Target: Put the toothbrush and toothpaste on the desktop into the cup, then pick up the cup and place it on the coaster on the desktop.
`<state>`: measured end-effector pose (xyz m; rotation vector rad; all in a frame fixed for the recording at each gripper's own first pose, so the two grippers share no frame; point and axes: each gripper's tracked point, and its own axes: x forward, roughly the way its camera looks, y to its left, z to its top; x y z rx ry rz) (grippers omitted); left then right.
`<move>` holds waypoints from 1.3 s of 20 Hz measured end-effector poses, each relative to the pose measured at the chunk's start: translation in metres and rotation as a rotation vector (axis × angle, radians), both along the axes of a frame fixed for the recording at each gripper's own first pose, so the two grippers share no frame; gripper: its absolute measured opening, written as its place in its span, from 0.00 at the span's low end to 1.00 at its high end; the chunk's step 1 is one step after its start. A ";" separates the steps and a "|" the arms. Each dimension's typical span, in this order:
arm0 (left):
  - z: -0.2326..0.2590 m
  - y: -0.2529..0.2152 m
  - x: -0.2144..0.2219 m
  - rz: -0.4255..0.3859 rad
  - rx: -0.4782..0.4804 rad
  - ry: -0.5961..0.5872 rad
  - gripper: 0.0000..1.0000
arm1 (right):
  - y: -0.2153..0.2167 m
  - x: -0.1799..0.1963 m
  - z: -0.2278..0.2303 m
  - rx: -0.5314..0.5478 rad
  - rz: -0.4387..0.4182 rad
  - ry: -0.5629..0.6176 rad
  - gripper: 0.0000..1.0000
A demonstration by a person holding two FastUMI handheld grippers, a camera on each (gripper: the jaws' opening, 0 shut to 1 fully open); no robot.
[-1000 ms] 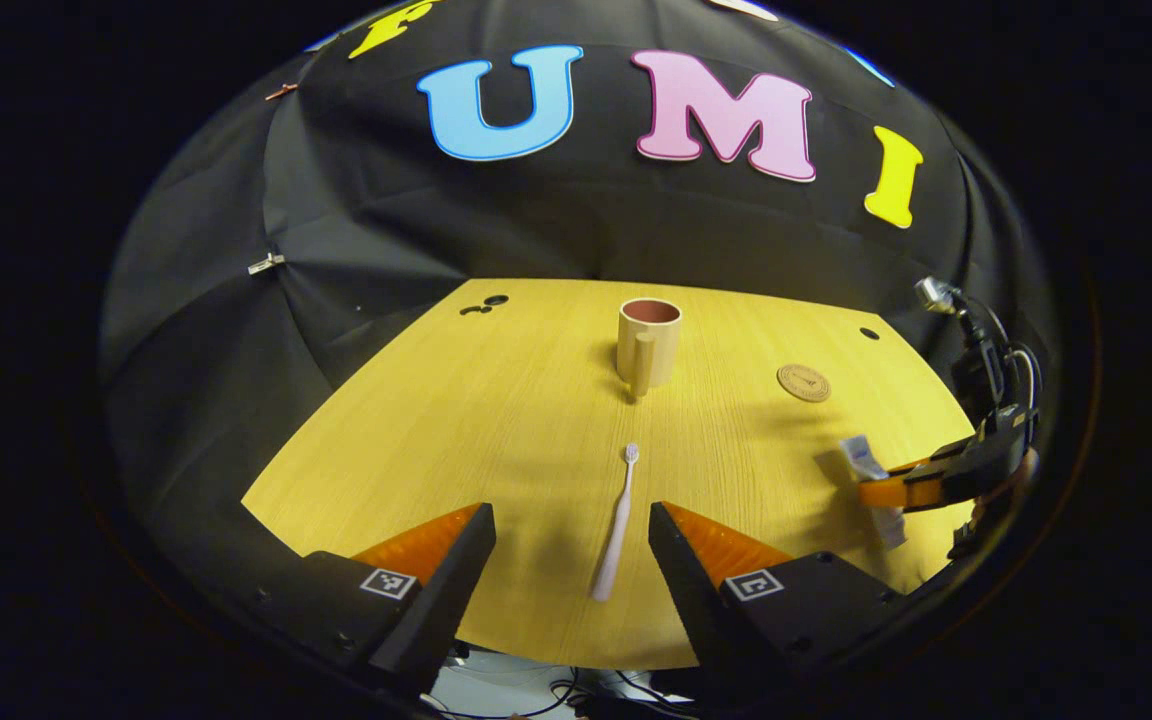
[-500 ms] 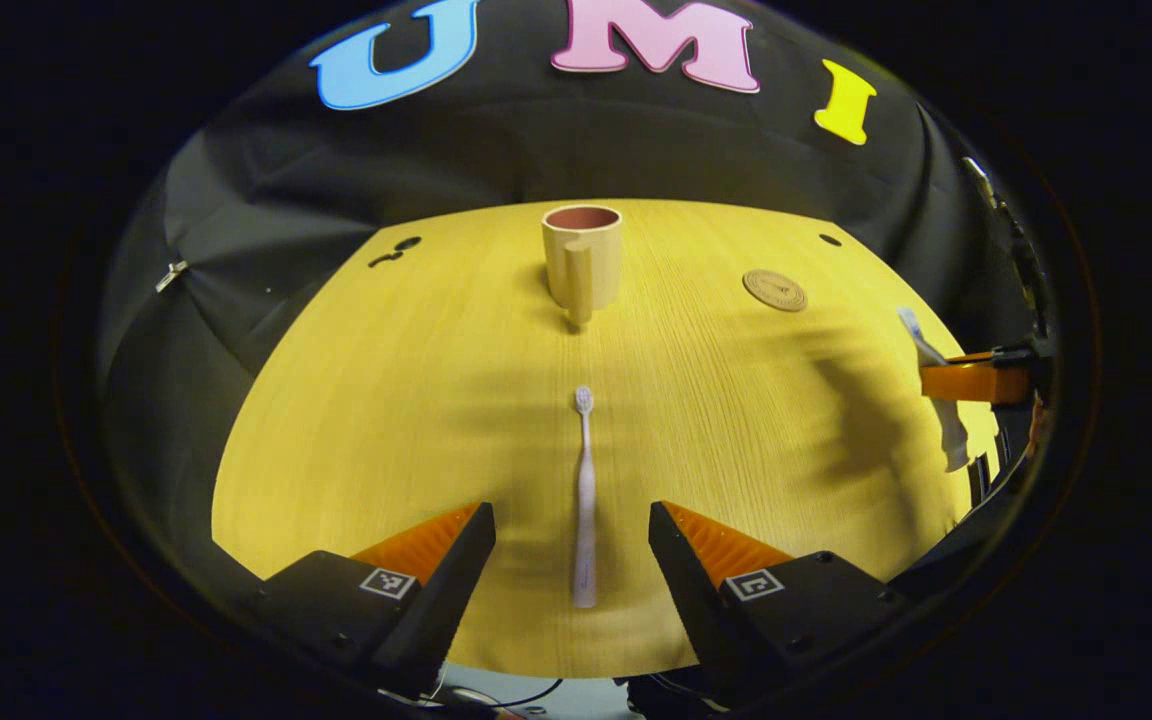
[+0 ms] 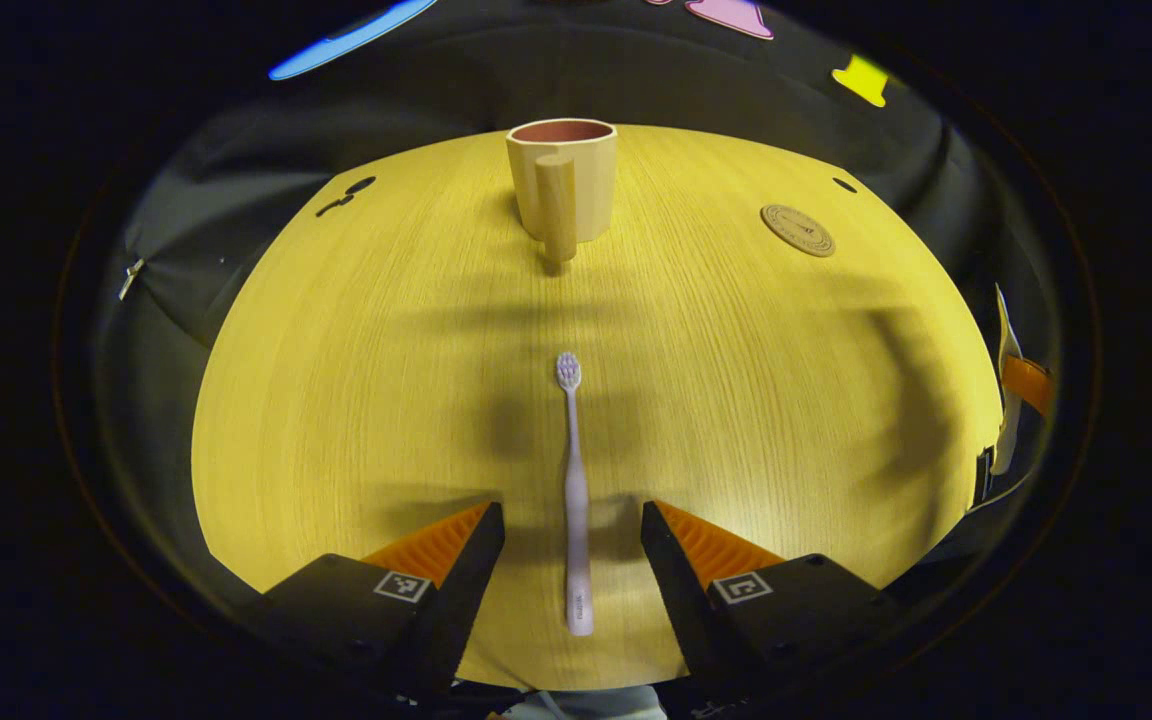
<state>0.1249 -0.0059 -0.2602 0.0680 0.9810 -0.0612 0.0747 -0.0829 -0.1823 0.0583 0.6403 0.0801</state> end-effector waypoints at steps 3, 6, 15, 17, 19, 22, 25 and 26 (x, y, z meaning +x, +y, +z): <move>-0.007 -0.002 -0.003 0.009 -0.015 0.037 0.78 | -0.003 -0.005 -0.005 0.020 -0.011 0.010 0.30; -0.007 -0.004 -0.004 0.009 -0.015 0.057 0.72 | -0.002 -0.007 -0.008 0.028 -0.007 0.013 0.30; -0.008 -0.004 -0.001 0.000 -0.014 0.102 0.20 | 0.017 0.006 -0.007 0.034 0.053 0.008 0.30; -0.007 -0.004 -0.002 -0.014 -0.014 0.107 0.12 | 0.023 0.013 -0.003 0.036 0.071 -0.001 0.30; -0.006 -0.004 -0.001 -0.007 -0.020 0.096 0.09 | 0.028 0.020 0.001 0.025 0.090 -0.006 0.30; -0.006 -0.005 -0.002 0.017 -0.042 0.061 0.07 | 0.037 0.034 0.015 0.022 0.116 -0.033 0.30; -0.001 -0.009 -0.009 0.029 -0.079 0.023 0.06 | 0.050 0.054 0.038 0.013 0.153 -0.077 0.29; 0.004 -0.011 -0.010 0.028 -0.087 0.001 0.07 | 0.054 0.062 0.045 0.009 0.163 -0.096 0.29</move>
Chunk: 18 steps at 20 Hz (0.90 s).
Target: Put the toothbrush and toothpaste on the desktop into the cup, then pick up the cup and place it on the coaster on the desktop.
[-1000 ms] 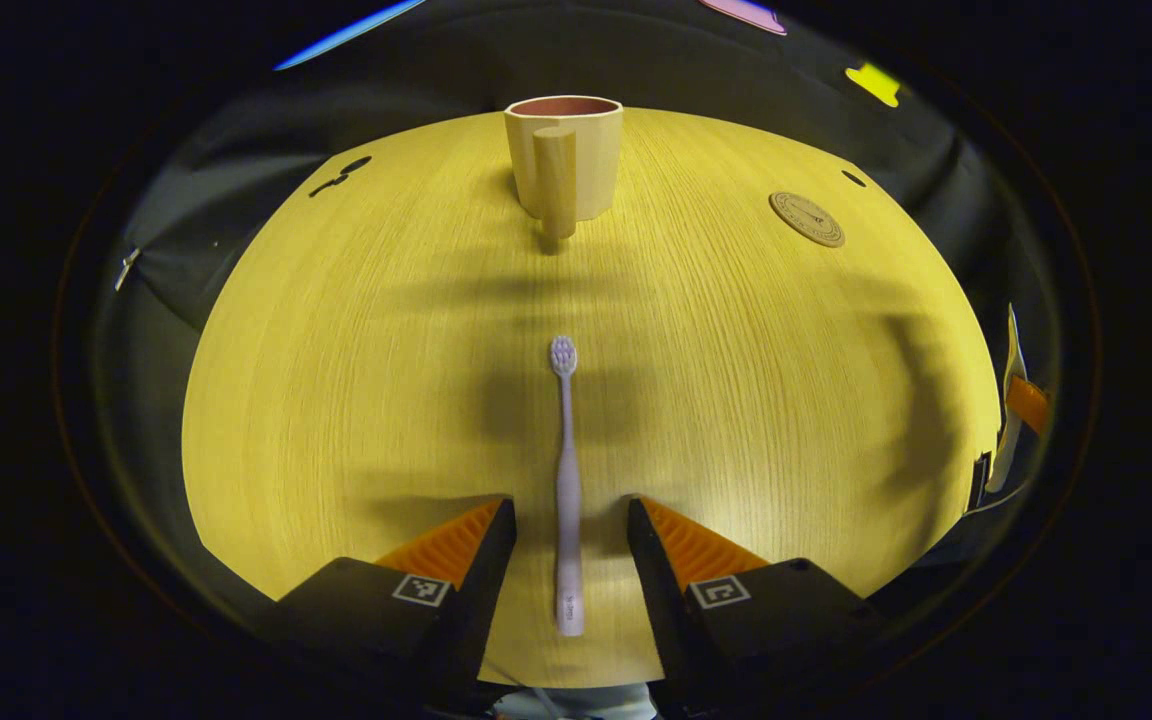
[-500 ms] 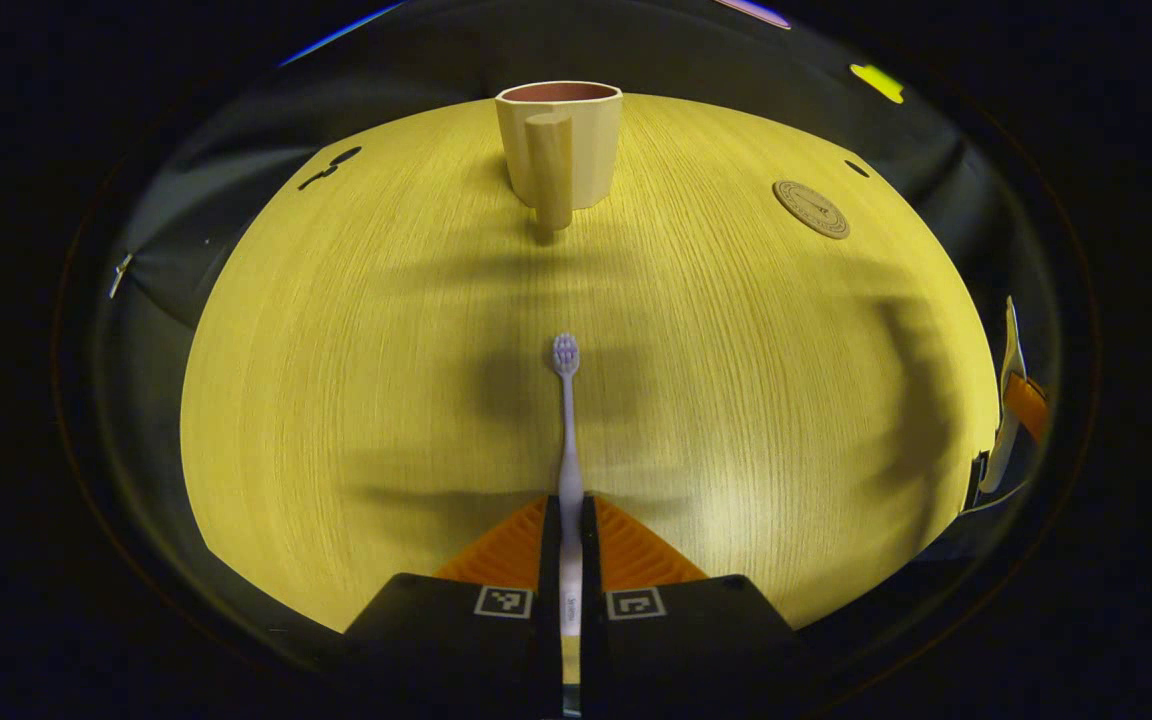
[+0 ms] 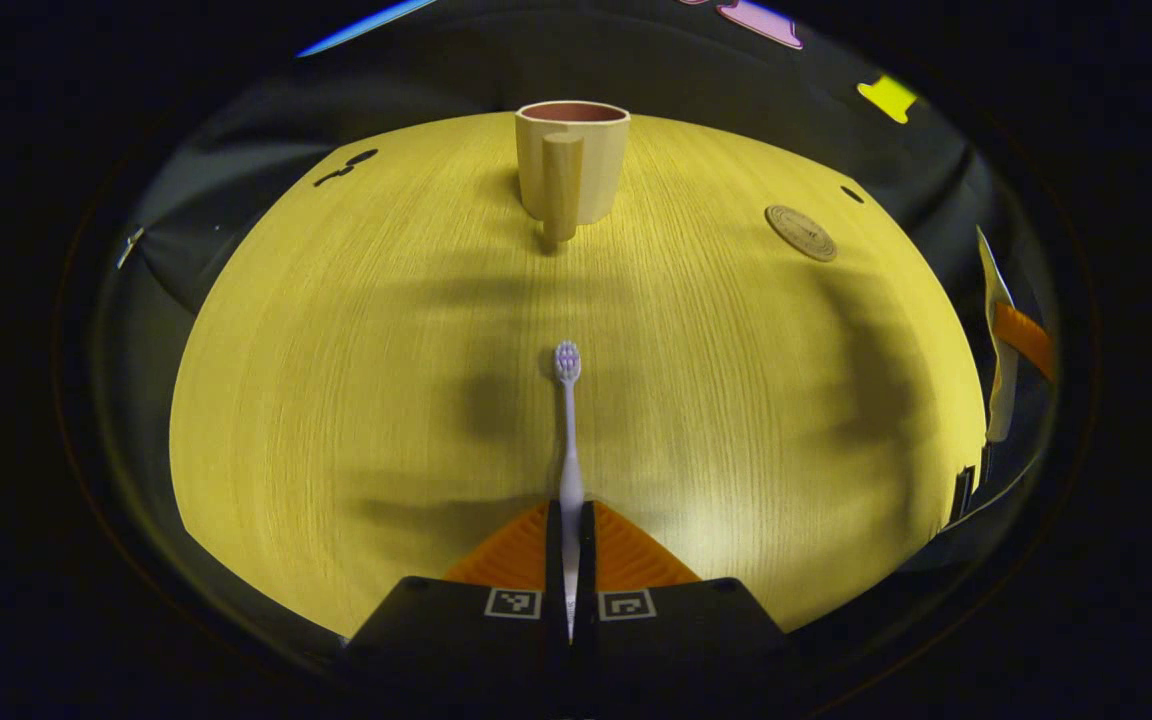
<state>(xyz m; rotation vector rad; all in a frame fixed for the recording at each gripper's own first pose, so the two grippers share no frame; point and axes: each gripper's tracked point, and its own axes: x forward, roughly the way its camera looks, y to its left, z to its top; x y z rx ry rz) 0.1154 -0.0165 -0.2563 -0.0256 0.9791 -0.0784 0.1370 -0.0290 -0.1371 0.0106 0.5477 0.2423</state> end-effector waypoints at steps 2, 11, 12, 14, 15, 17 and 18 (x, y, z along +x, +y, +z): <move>0.012 -0.005 -0.002 -0.001 -0.036 -0.058 0.06 | 0.011 0.017 0.016 0.001 0.023 -0.034 0.30; 0.078 0.005 -0.021 0.094 -0.161 -0.283 0.06 | 0.090 0.100 0.091 0.031 0.127 -0.200 0.30; 0.082 0.006 -0.024 0.103 -0.167 -0.292 0.06 | 0.102 0.110 0.101 0.029 0.140 -0.226 0.29; 0.091 0.008 -0.032 0.126 -0.187 -0.311 0.06 | 0.128 0.129 0.117 0.037 0.168 -0.279 0.30; 0.094 0.009 -0.035 0.137 -0.198 -0.324 0.06 | 0.141 0.136 0.123 0.046 0.176 -0.298 0.29; 0.102 0.010 -0.040 0.149 -0.215 -0.346 0.06 | 0.166 0.150 0.133 0.073 0.190 -0.325 0.29; 0.105 0.014 -0.042 0.159 -0.209 -0.358 0.06 | 0.179 0.157 0.134 0.089 0.194 -0.329 0.29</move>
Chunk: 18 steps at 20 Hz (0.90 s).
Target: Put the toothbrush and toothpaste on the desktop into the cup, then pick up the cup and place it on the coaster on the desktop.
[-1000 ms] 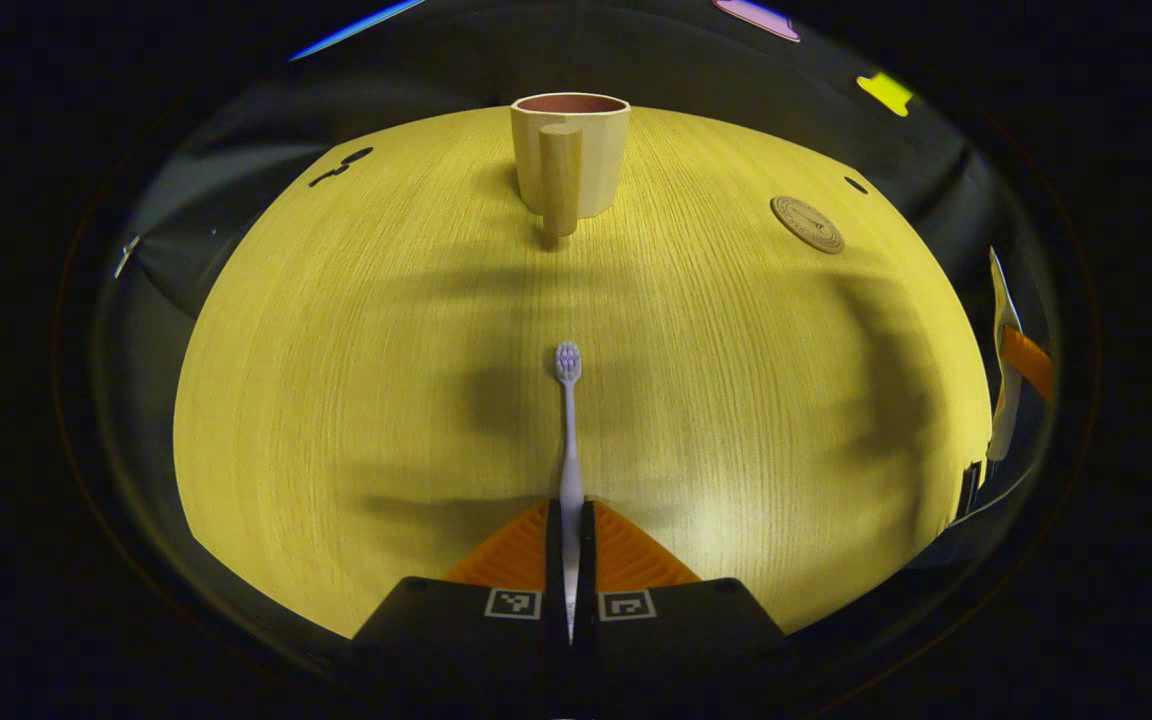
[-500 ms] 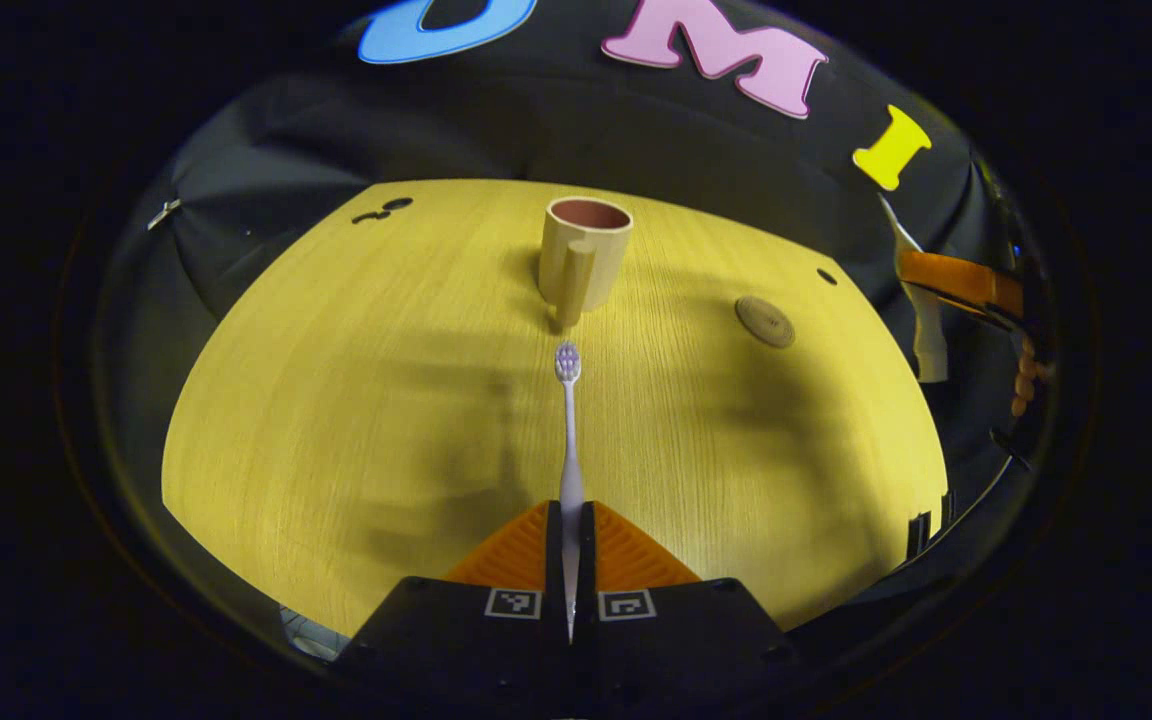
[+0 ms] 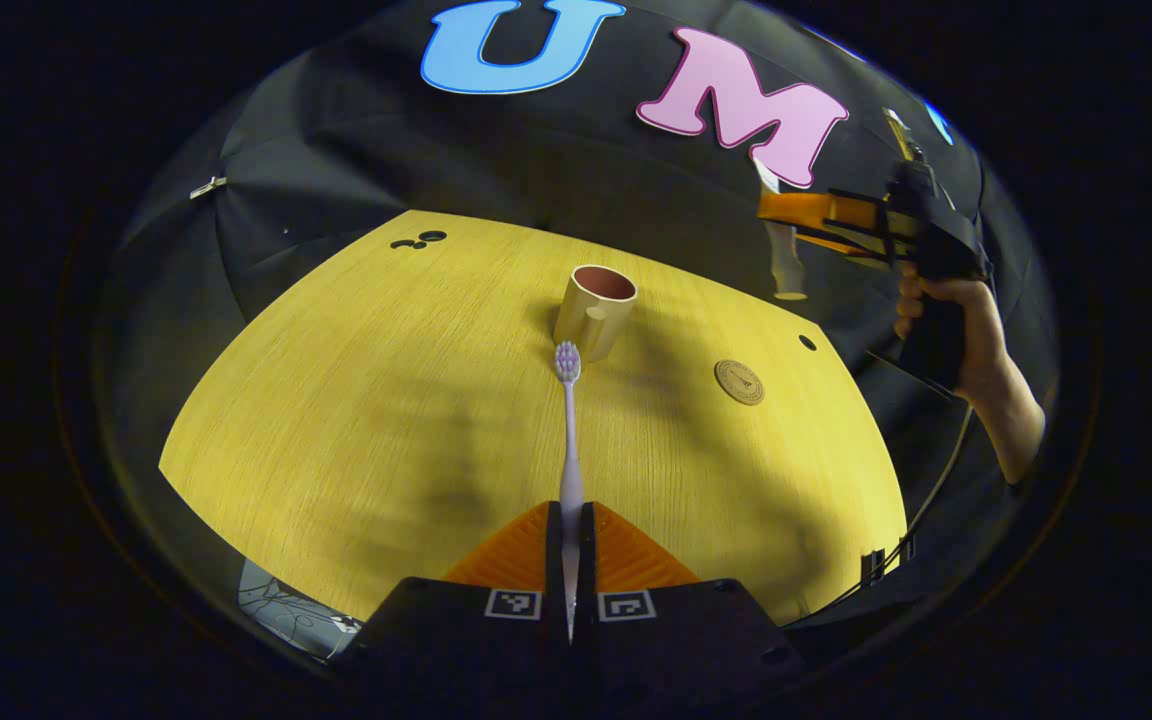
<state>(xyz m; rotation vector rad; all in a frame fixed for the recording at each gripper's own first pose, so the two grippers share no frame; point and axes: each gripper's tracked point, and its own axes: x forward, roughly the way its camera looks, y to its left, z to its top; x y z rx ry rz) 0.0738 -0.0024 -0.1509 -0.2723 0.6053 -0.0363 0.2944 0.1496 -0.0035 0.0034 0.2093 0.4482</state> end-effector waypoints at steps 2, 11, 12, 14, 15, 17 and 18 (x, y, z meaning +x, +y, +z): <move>0.007 0.005 -0.003 0.019 0.000 -0.023 0.06 | 0.025 0.012 0.000 0.034 0.012 0.003 0.29; 0.012 0.021 -0.006 0.114 -0.116 -0.088 0.06 | 0.098 0.070 -0.028 0.142 0.027 0.004 0.29; 0.012 0.023 -0.006 0.121 -0.120 -0.097 0.06 | 0.101 0.075 -0.035 0.130 0.031 -0.003 0.29; 0.012 0.032 -0.007 0.139 -0.122 -0.112 0.06 | 0.108 0.080 -0.047 0.111 0.044 -0.027 0.29; 0.014 0.033 -0.007 0.149 -0.126 -0.120 0.06 | 0.110 0.082 -0.054 0.099 0.045 -0.035 0.29; 0.013 0.037 -0.006 0.146 -0.139 -0.141 0.06 | 0.114 0.081 -0.064 0.081 0.055 -0.060 0.30; 0.012 0.039 -0.005 0.148 -0.139 -0.150 0.06 | 0.117 0.081 -0.069 0.082 0.061 -0.063 0.30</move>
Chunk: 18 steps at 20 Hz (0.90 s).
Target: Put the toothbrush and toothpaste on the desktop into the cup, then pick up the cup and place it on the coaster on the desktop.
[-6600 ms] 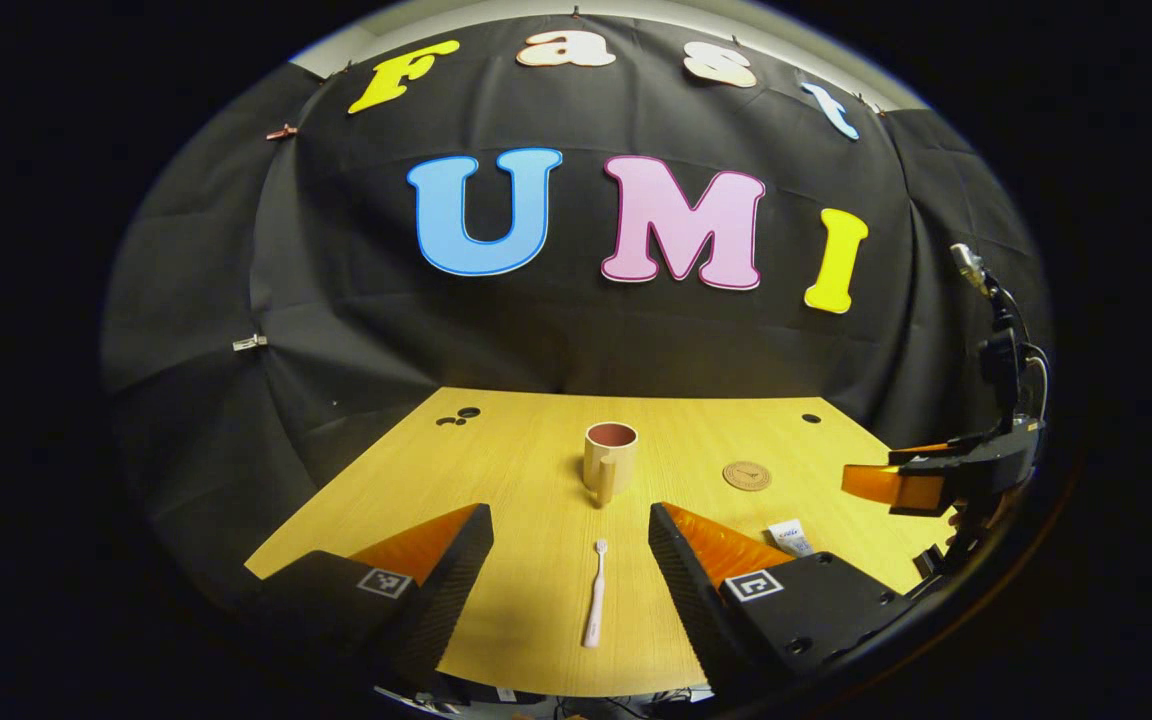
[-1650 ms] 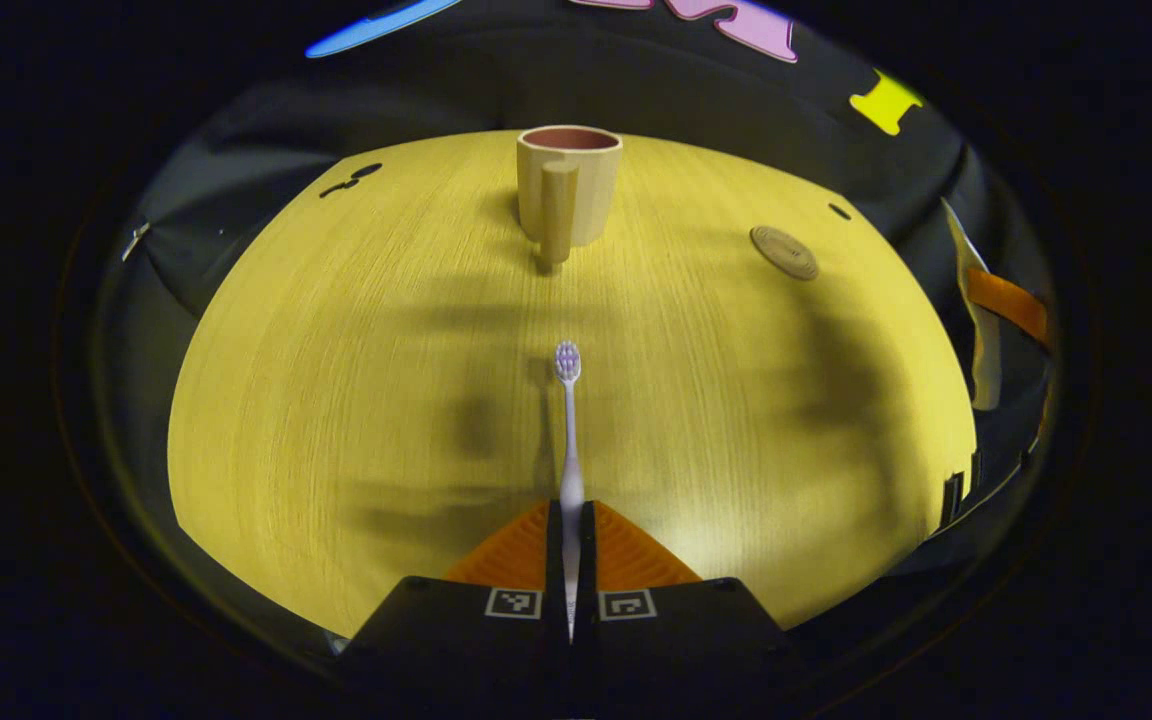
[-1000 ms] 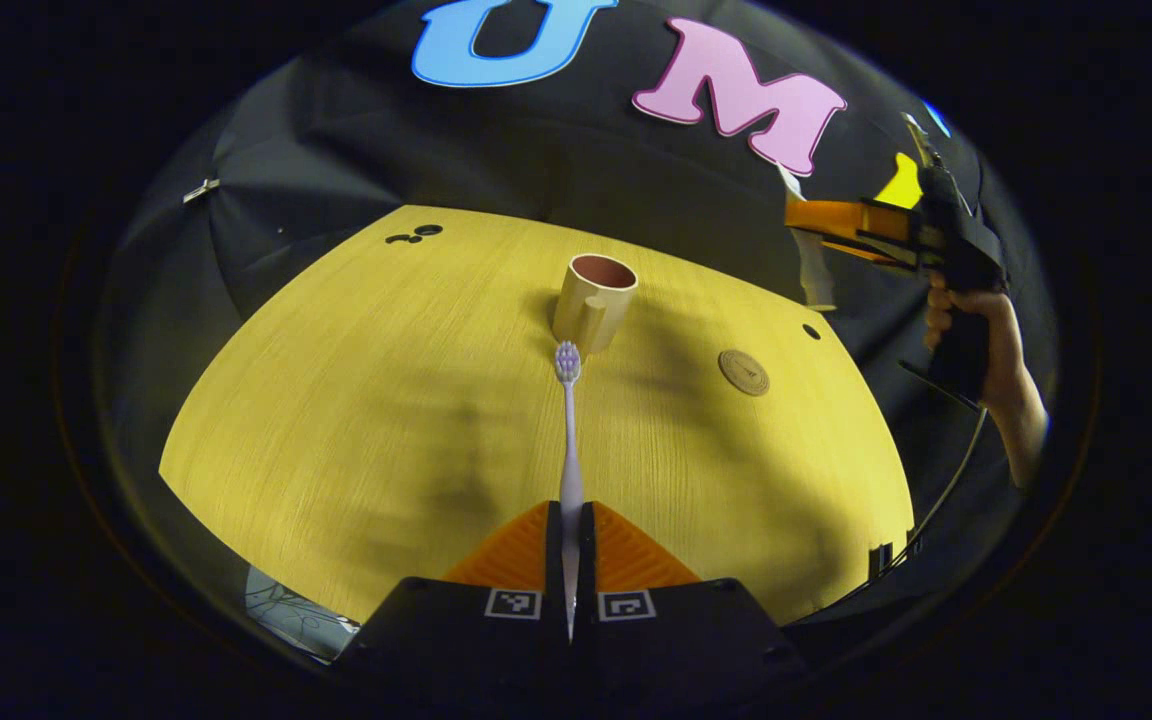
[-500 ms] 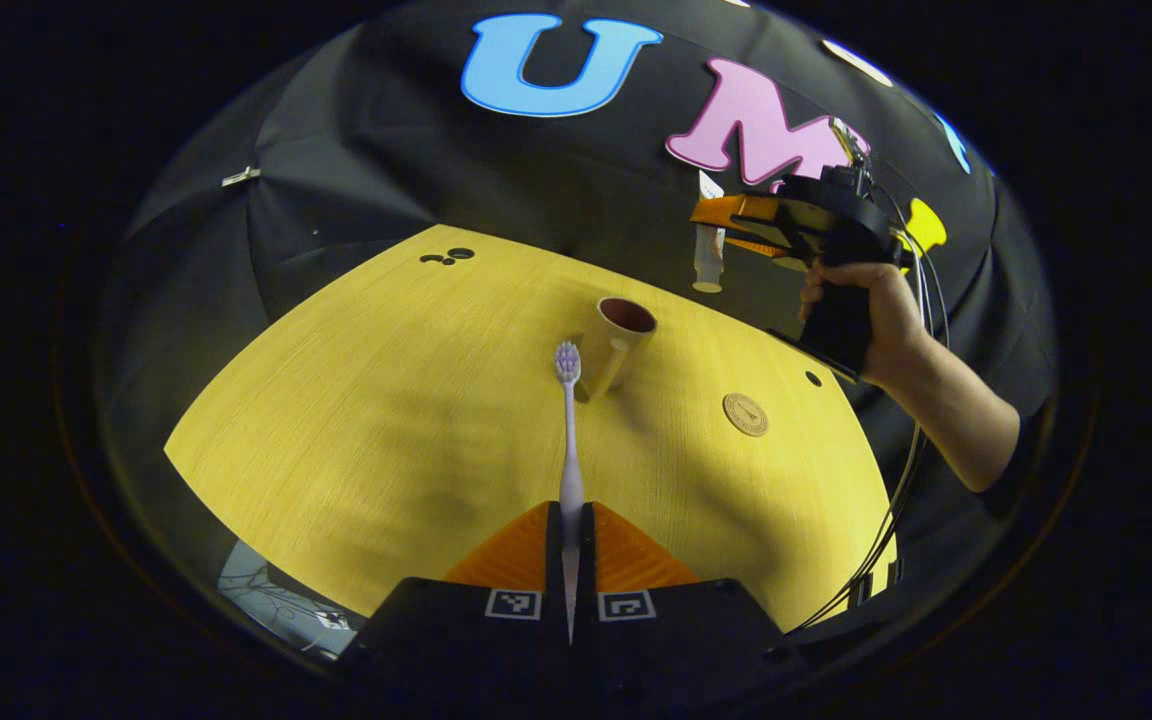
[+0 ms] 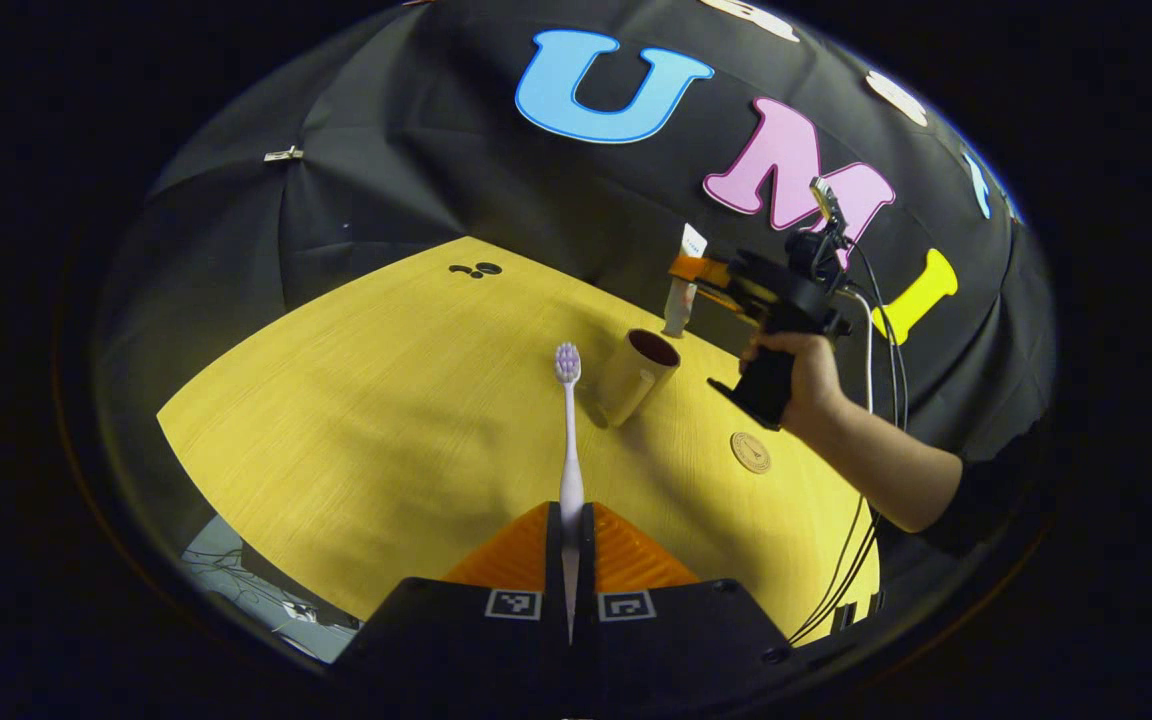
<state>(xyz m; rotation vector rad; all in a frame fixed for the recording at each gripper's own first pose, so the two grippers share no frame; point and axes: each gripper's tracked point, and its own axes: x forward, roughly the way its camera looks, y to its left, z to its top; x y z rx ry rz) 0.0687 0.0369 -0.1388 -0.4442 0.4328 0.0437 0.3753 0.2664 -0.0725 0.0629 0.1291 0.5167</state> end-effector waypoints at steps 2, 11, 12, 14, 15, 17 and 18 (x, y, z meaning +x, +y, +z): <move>-0.001 -0.001 0.000 -0.007 -0.004 -0.014 0.06 | 0.003 -0.002 -0.009 -0.009 0.002 -0.014 0.29; -0.009 -0.013 0.001 -0.061 0.003 -0.024 0.06 | 0.002 -0.008 -0.070 -0.048 -0.004 0.039 0.29; -0.010 -0.016 0.001 -0.065 0.003 -0.021 0.06 | -0.002 -0.010 -0.071 -0.052 -0.006 0.047 0.32; -0.011 -0.021 0.001 -0.073 0.004 -0.017 0.06 | -0.004 -0.014 -0.068 -0.045 -0.002 0.045 0.61; -0.011 -0.024 0.002 -0.076 0.008 -0.018 0.06 | -0.006 -0.016 -0.060 -0.036 -0.001 0.038 0.55; -0.007 -0.028 0.006 -0.083 0.018 -0.027 0.06 | -0.009 -0.023 -0.043 -0.003 0.010 0.023 0.71; -0.002 -0.030 0.010 -0.087 0.025 -0.040 0.06 | -0.013 -0.027 -0.035 0.012 0.014 0.018 0.77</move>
